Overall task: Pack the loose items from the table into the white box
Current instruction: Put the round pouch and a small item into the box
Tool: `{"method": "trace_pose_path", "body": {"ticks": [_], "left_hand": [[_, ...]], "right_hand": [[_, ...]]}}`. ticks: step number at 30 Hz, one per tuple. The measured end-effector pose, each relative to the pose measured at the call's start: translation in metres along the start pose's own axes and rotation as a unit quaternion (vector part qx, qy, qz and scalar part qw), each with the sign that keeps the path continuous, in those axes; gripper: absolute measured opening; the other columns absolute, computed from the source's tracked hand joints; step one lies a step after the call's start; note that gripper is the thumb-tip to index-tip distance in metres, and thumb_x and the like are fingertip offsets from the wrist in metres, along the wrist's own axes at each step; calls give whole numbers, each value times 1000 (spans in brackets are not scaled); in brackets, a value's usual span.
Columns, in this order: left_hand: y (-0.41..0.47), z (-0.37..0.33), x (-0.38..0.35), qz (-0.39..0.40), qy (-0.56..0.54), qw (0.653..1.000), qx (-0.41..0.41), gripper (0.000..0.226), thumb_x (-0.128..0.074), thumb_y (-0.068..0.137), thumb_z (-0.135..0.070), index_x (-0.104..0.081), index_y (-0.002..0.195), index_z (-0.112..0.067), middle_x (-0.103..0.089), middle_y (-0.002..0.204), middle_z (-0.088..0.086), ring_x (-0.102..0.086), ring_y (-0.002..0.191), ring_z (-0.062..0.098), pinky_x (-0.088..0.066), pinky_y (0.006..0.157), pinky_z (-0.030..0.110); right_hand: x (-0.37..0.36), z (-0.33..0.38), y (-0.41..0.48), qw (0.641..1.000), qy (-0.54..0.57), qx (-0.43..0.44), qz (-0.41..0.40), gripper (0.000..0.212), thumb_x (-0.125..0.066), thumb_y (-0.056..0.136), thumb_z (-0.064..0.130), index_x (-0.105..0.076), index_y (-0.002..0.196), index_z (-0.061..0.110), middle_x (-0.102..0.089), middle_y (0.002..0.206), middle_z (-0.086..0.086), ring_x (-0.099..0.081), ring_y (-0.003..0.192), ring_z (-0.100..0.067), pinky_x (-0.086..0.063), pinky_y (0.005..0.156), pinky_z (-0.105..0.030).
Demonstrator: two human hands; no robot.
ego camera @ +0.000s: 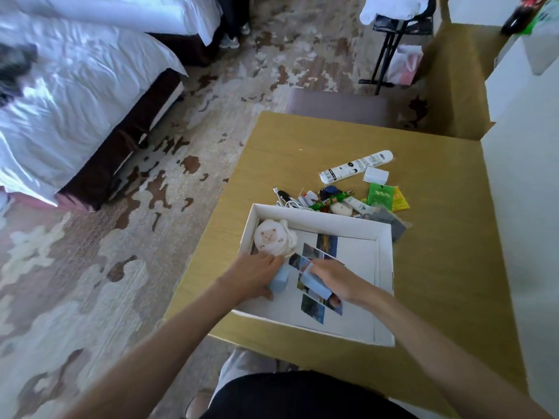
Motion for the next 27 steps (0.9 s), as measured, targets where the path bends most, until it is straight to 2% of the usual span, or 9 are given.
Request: {"method": "trace_pose_path", "body": {"ticks": [3, 5, 8, 10, 14, 17, 20, 24, 27], "left_hand": [[-7, -3, -6, -19, 99, 994, -36, 45, -51, 89, -36, -44, 122, -7, -55, 125, 12, -51, 116, 30, -46, 86, 42], [-9, -3, -6, -35, 126, 990, -48, 35, -45, 92, -32, -47, 118, -8, -58, 122, 13, -52, 114, 30, -45, 87, 41], [-11, -4, -7, -49, 158, 985, -58, 27, -44, 92, -25, -51, 113, -10, -62, 117, 9, -55, 110, 28, -46, 86, 38], [-9, -2, -10, -22, 148, 987, -59, 27, -46, 91, -24, -50, 113, -9, -59, 119, 11, -51, 112, 30, -43, 88, 41], [-9, 3, -10, 19, 123, 989, -83, 37, -56, 86, -34, -49, 115, -12, -58, 119, 9, -50, 112, 28, -41, 86, 39], [-12, 6, -8, 36, 101, 987, -116, 40, -59, 84, -40, -50, 114, -15, -63, 110, 6, -56, 103, 27, -42, 82, 37], [-18, 7, -7, 23, 105, 983, -146, 41, -53, 86, -46, -52, 114, -16, -67, 104, 5, -59, 98, 27, -38, 83, 35], [-27, 15, -7, 7, 119, 979, -167, 26, -47, 93, -37, -54, 112, -21, -69, 99, 3, -59, 95, 25, -38, 83, 35], [-30, 18, -6, 24, 114, 979, -168, 22, -53, 89, -33, -60, 108, -25, -70, 95, 0, -58, 93, 23, -37, 86, 35]], "right_hand": [[-7, 0, 1, 997, -77, 11, 28, 38, -57, 87, 51, -57, 104, 17, -64, 96, -2, -61, 84, -20, -47, 74, -37], [-11, -2, 3, 986, -164, 28, 30, 41, -63, 84, 41, -53, 118, 20, -62, 108, -2, -60, 93, -19, -50, 77, -35], [-17, -3, 6, 974, -218, 50, 30, 50, -61, 85, 28, -47, 132, 16, -56, 125, -7, -56, 107, -22, -41, 77, -27], [-20, -2, 6, 973, -223, 59, 27, 49, -62, 84, 26, -51, 130, 13, -57, 124, -9, -56, 108, -25, -40, 77, -27], [-24, 3, 2, 962, -254, 102, -5, 27, -67, 79, 26, -67, 100, 9, -61, 100, -10, -58, 92, -24, -40, 70, -29], [-25, 4, 3, 946, -297, 128, -30, 26, -67, 80, 27, -67, 101, 10, -59, 101, -9, -56, 94, -24, -35, 70, -27], [-28, 7, 6, 951, -288, 115, -9, 31, -69, 82, 29, -67, 108, 11, -63, 106, -10, -58, 98, -25, -45, 77, -33], [-40, 11, 9, 973, -216, 83, 23, 50, -70, 83, 33, -59, 129, 15, -62, 126, -3, -58, 112, -18, -48, 92, -30], [-50, 12, 11, 977, -193, 75, 43, 47, -71, 83, 36, -61, 126, 18, -64, 121, 0, -60, 105, -15, -50, 89, -29]]}}
Point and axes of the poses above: each hand's wrist, its own y-axis towards the middle knuckle, its own x-axis out of the back of the hand, z = x × y, the point moved 3 cm from there along y, towards the middle knuckle
